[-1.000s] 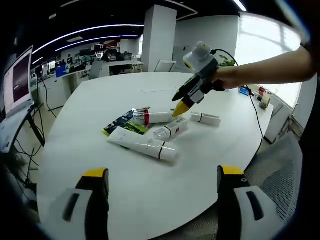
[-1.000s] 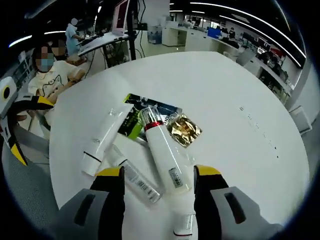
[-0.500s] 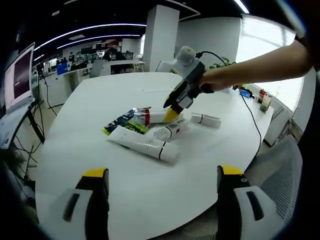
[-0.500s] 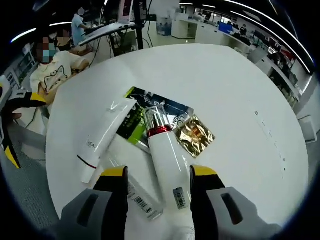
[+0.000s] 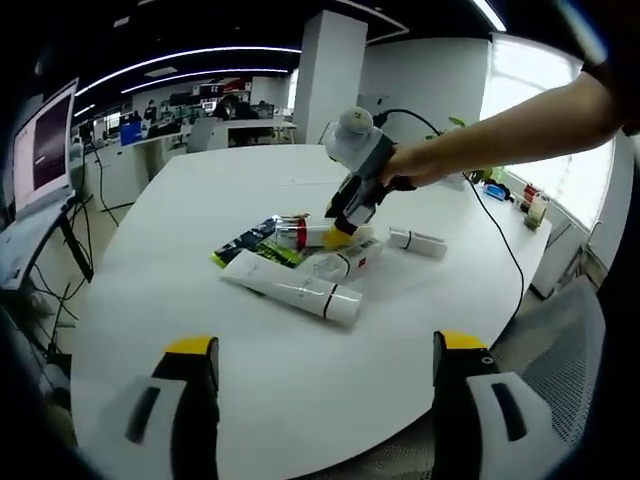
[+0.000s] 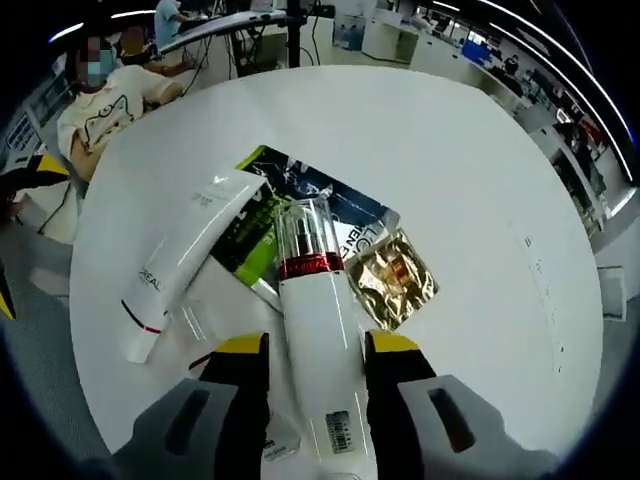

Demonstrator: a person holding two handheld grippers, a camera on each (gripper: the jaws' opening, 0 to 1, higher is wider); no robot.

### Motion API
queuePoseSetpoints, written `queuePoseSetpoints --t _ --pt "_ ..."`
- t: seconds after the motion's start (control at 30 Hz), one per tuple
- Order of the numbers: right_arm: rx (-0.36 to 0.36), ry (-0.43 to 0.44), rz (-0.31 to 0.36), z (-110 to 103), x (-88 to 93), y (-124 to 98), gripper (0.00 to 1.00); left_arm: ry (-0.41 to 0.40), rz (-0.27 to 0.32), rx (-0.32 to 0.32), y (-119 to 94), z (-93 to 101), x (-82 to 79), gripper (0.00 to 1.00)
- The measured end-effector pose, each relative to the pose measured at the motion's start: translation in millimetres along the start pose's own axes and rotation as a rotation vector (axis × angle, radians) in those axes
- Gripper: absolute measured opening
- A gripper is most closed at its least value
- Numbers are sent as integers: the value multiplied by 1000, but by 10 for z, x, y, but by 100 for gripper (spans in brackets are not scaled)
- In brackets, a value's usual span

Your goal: Arrange the skincare products in the storage area until every visible bottle or jar stands upright without overlapping.

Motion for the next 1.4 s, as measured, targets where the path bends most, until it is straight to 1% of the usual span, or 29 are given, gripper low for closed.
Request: queuePoseSetpoints --t 0.27,0.4,0.5,0.57,0.7,0.73,0.93,1.1,1.17,1.27,1.4 --pt "-1 -40 -26 28 -11 111 32 -10 -1 -9 3 -31 10 82" --pt "-9 -57 -31 15 6 92 32 -14 -4 -11 -1 -32 15 82" --pt "-14 -54 -32 18 16 105 32 -18 -4 -11 -1 -34 20 81" --pt "-21 -60 -20 7 25 102 31 -19 -5 -11 -1 -34 24 81" --pt "-29 -88 43 -7 13 113 31 -21 -6 -14 -1 -32 22 81" --pt "-28 -86 47 -1 7 124 31 -22 -7 -14 0 -30 21 81" --pt "-30 -83 38 8 2 133 30 -24 -9 -19 -4 -41 24 80" --pt "-17 -93 47 8 -11 141 29 -21 -10 -20 -3 -46 25 80" --pt "-4 -83 45 -12 -6 117 29 -20 -10 -21 -3 -48 25 80" --pt "10 -56 68 -23 -7 86 29 -19 -7 -24 -7 -50 18 80" --pt "14 -78 68 -45 58 36 29 -15 -3 -27 -8 -47 7 80"
Point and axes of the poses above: the point that each gripper's makers call its tool centre point, and the gripper's own axes: y roughly forward along the fingers, z roughly to its right, x roughly out of its underside, the point moved 2 cm from there along -y, roughly backward along the fingers, and after that the axes turned 12 degrees about x, right-handed, at the moved point
